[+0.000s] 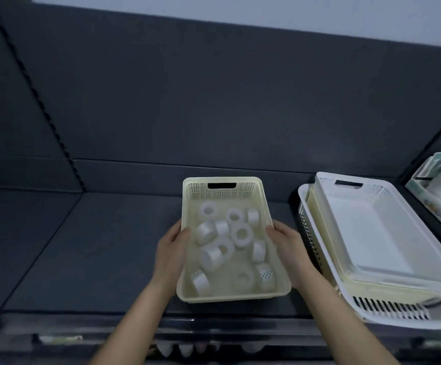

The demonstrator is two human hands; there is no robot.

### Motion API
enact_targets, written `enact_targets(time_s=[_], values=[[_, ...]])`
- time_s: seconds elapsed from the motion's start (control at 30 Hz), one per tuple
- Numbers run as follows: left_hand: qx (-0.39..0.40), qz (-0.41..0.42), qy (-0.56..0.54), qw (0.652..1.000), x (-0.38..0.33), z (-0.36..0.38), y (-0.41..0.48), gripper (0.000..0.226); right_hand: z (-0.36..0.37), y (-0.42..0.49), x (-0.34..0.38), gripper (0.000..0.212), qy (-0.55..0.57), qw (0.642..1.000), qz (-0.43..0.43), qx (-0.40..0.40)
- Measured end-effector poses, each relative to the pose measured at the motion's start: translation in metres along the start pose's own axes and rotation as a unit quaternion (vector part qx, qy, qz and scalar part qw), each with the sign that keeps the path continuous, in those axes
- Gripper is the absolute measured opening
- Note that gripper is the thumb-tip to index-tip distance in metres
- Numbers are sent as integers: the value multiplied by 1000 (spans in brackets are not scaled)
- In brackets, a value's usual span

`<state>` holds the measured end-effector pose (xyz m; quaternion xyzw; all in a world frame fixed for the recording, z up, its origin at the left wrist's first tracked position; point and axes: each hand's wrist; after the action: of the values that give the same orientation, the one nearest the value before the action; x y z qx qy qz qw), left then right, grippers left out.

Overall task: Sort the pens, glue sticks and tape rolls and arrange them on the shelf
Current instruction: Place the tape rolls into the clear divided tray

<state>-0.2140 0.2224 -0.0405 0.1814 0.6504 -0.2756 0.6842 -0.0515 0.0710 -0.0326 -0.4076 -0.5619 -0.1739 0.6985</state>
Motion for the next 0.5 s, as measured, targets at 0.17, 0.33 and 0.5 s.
enact_targets(time_s=[0.17,0.33,0.5], values=[[-104,57,23,993,-20,-23,-40,29,22,-16,14,23,-10,996,-9,88],[-180,79,27,980,-38,-53,-93,31,57,-34,19,21,-64,983,-19,170],[-279,96,11,955,-50,-95,-155,40,113,-68,8,17,-52,966,-27,250]])
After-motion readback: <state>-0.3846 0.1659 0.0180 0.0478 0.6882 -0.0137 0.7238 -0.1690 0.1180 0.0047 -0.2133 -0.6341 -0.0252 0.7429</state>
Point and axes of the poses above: each hand's wrist, its own y-axis towards the middle knuckle, its own z-axis out of the palm, x = y × z, and after that the axes turned 9 degrees about z, right-handed
